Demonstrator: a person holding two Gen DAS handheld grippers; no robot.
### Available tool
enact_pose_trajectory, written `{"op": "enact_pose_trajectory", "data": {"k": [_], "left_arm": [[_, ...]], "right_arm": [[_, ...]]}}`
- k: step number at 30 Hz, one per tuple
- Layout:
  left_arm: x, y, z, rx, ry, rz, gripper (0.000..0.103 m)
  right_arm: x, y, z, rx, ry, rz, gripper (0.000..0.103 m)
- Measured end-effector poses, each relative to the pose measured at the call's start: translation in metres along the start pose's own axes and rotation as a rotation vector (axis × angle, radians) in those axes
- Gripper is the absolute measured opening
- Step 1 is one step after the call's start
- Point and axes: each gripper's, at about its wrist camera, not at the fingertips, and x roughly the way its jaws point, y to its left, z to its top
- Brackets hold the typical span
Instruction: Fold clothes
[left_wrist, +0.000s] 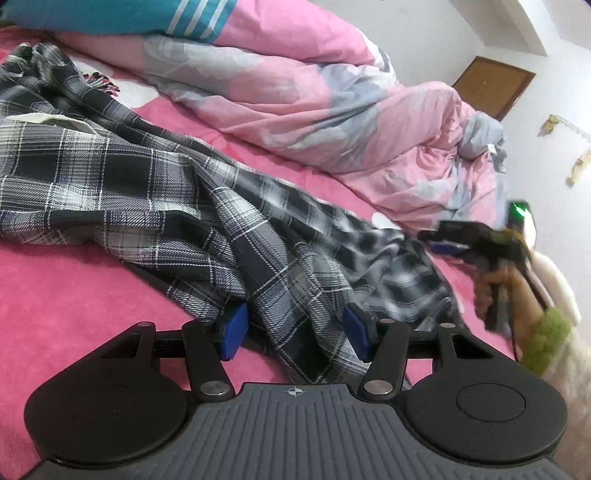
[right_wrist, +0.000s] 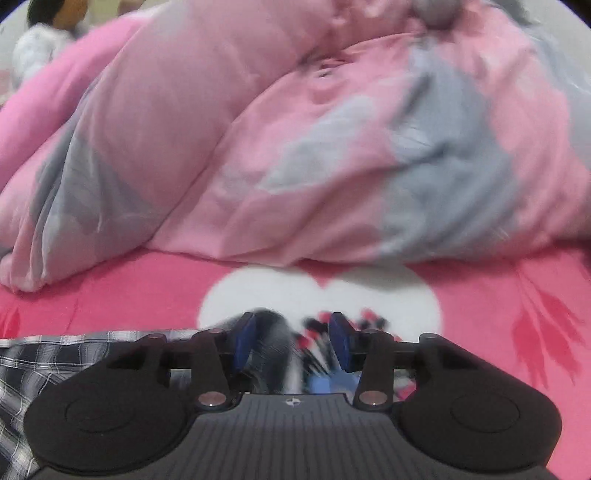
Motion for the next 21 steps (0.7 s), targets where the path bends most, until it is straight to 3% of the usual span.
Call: {"op": "enact_pose_trajectory", "data": {"k": [2,4,8,13,19,21], "left_arm": [[-0.004,0.0,0.0,-0.002,-0.009,-0.01,0.056],[-0.008,-0.001,0.0,-0.003,-0.021,-0.011,0.056],[-0.014,0.001,0.001,-0.019,-0.055,-0.001,0.056],[-0.024,0.006,0.0,-0.041,-0.122,0.041,0.056],[-0.031,0.012,0.0,-0.065,-0.172,0.08,0.056],[-0.033,0.011,0.001,-0.063,-0.185,0.085,0.056]], "right_arm": [[-0.025,0.007,-0.022,-0.011,0.043,0.088,0.05],[-0.051,0.019,-0.046,-0.036,0.099,0.186,0.061],[-0.103,0.043,-0.094,-0.084,0.211,0.383,0.092],[-0.167,0.072,-0.154,-0.145,0.35,0.63,0.102],[-0.203,0.088,-0.18,-0.316,0.258,0.532,0.102],[-0.214,0.093,-0.188,-0.373,0.222,0.492,0.09]]}}
